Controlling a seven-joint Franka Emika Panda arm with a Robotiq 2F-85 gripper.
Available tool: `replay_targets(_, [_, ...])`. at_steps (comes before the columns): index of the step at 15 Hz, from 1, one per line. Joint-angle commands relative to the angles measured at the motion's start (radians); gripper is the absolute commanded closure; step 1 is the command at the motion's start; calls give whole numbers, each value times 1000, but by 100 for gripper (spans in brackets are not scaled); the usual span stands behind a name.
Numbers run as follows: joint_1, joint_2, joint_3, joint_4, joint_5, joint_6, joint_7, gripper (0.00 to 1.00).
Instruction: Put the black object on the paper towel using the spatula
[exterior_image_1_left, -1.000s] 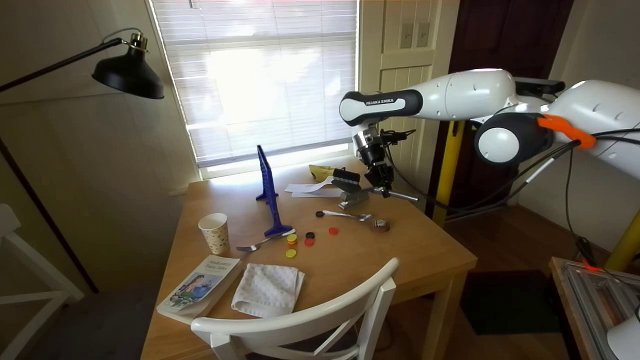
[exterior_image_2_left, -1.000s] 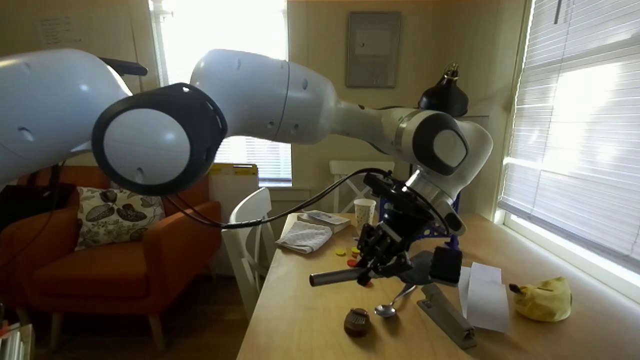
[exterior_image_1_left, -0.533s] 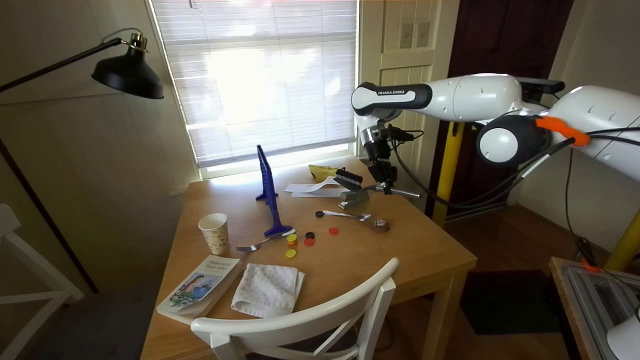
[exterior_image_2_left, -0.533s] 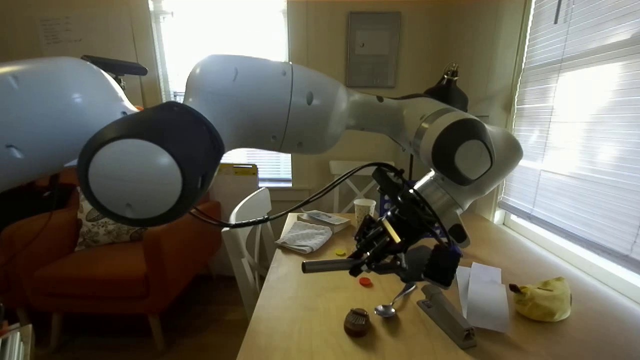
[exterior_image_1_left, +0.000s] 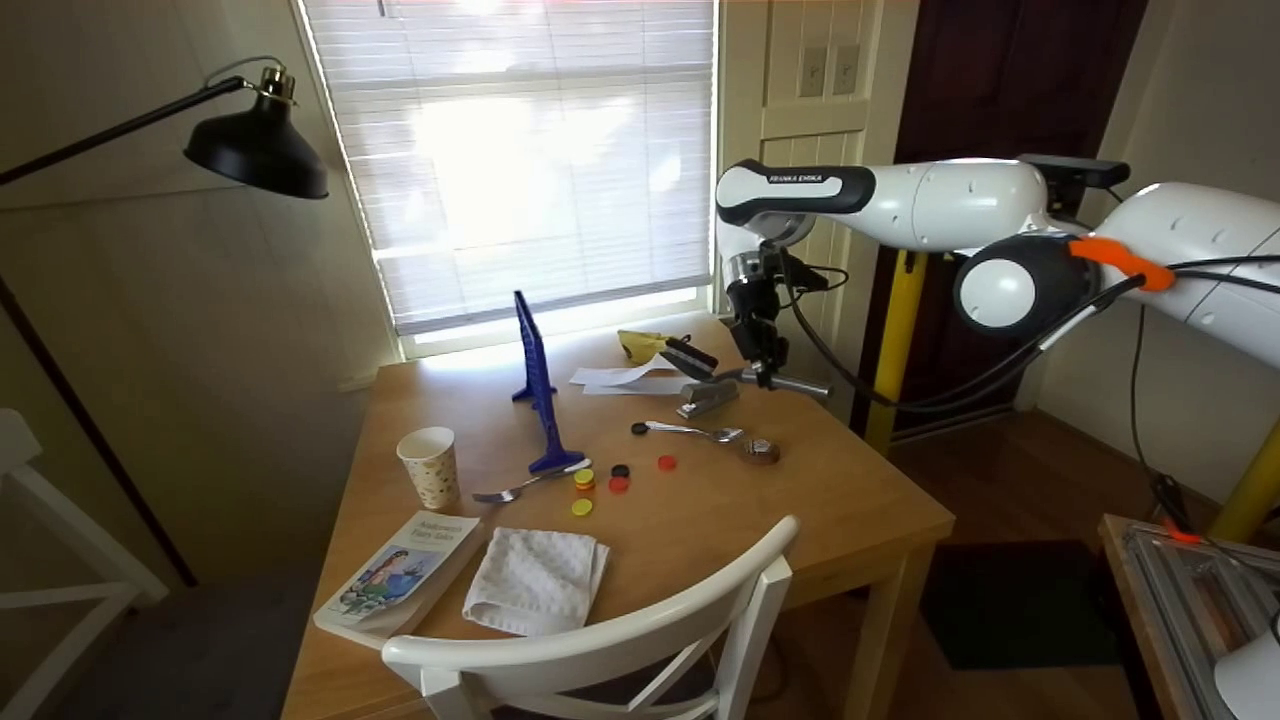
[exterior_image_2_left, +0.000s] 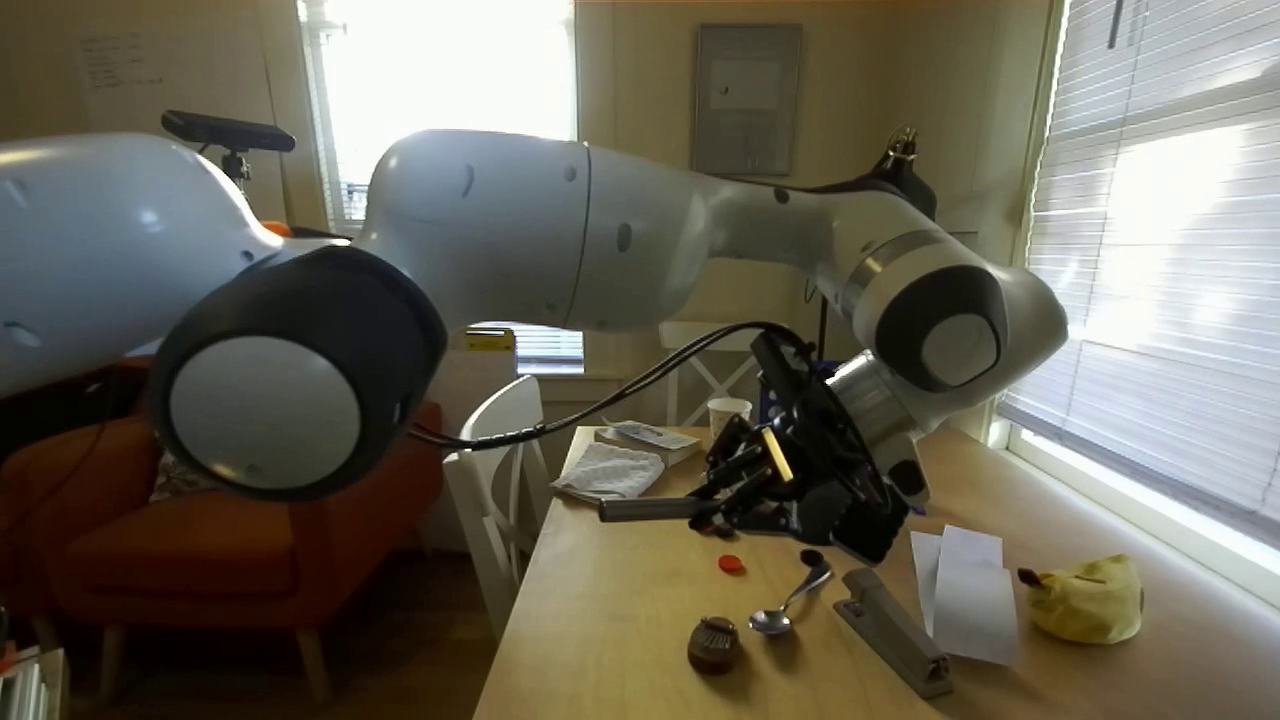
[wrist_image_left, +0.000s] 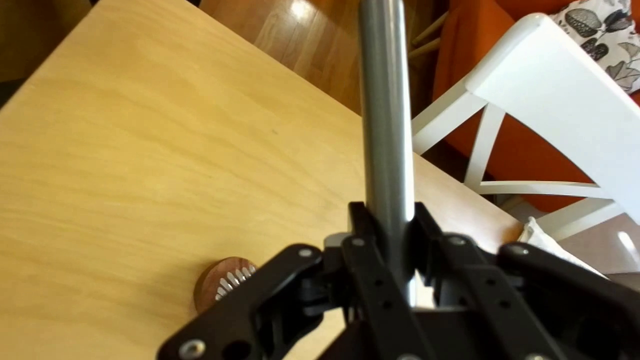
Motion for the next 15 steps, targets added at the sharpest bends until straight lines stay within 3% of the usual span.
replay_targets(1, [-29, 9, 48, 15, 71, -1, 44, 94])
replay_targets(11, [-94, 25, 150, 14, 225, 87, 85, 94])
replay_targets(15, [-63, 21, 126, 22, 194, 137, 105, 94])
